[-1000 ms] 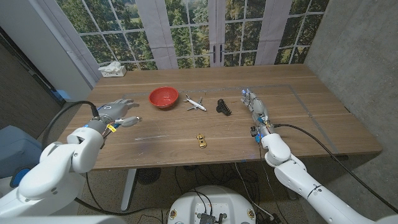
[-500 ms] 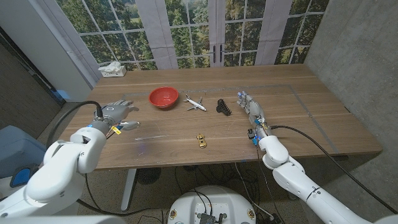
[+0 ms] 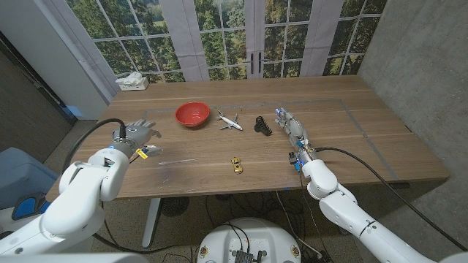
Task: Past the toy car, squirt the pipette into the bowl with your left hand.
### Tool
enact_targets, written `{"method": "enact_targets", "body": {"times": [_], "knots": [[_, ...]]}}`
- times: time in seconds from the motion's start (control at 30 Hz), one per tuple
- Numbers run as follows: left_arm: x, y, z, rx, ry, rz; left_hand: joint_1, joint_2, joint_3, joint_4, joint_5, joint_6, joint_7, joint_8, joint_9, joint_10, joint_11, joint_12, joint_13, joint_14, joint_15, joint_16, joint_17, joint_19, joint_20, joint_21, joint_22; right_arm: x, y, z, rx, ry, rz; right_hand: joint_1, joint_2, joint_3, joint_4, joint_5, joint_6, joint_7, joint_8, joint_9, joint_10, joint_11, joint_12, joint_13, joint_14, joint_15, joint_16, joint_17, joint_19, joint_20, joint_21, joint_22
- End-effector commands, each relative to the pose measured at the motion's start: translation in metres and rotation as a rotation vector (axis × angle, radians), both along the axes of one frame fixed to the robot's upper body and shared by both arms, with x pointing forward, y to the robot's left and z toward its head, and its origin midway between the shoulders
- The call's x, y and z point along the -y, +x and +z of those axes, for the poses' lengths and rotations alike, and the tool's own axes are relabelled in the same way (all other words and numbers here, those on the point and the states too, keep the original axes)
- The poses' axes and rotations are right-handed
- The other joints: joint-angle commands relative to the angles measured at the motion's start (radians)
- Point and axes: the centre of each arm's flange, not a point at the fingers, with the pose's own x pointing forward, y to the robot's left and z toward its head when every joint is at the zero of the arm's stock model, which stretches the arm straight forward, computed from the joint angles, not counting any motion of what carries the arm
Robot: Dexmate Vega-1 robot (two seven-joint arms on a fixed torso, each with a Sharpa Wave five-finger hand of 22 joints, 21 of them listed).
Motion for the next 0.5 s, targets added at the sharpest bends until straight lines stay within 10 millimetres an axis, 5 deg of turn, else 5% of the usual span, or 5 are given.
{"method": "enact_targets", "body": {"times": [0.03, 0.17, 0.5], "knots": [[0.001, 0.006, -0.004, -0.05, -0.002, 0.041, 0.024, -0.005, -0.003, 0.0, 0.011, 0.024, -0.002, 0.012, 0.006, -0.004, -0.001, 0.007, 0.004, -0.013, 0.004, 0.002, 0.002, -0.004, 0.013, 0.0, 0.002, -0.007, -0.006, -0.001, 0.008, -0.027, -0.012, 0.039, 0.011, 0.018, -0.033, 0.01, 0.008, -0.001, 0.005, 0.001, 0.01, -0.001, -0.003, 0.001, 0.01, -0.003, -0.006, -0.006, 0.011, 0.0, -0.006, 0.003], [0.001, 0.008, -0.006, -0.043, 0.016, 0.036, 0.041, -0.011, -0.002, 0.0, 0.012, 0.047, -0.006, 0.019, 0.006, 0.005, -0.006, 0.011, 0.004, -0.008, 0.003, 0.005, 0.002, 0.001, 0.011, 0.002, 0.002, -0.011, -0.008, -0.002, 0.008, -0.036, -0.009, 0.082, 0.008, 0.038, -0.073, 0.022, 0.012, -0.004, 0.007, 0.001, 0.015, -0.001, -0.002, 0.0, 0.016, -0.003, -0.009, -0.014, 0.016, -0.002, -0.006, 0.003], [0.005, 0.009, -0.012, -0.021, 0.046, 0.039, 0.093, -0.031, 0.001, 0.0, 0.017, 0.074, -0.015, 0.024, 0.007, 0.033, -0.019, 0.017, 0.003, 0.023, -0.006, 0.014, 0.001, 0.048, 0.004, 0.016, 0.001, -0.023, -0.012, -0.005, 0.003, -0.07, -0.007, 0.114, 0.0, 0.047, -0.1, 0.027, 0.03, -0.007, 0.012, 0.001, 0.033, -0.008, 0.002, 0.0, 0.031, -0.009, -0.006, -0.019, 0.031, -0.005, -0.002, 0.003]]}}
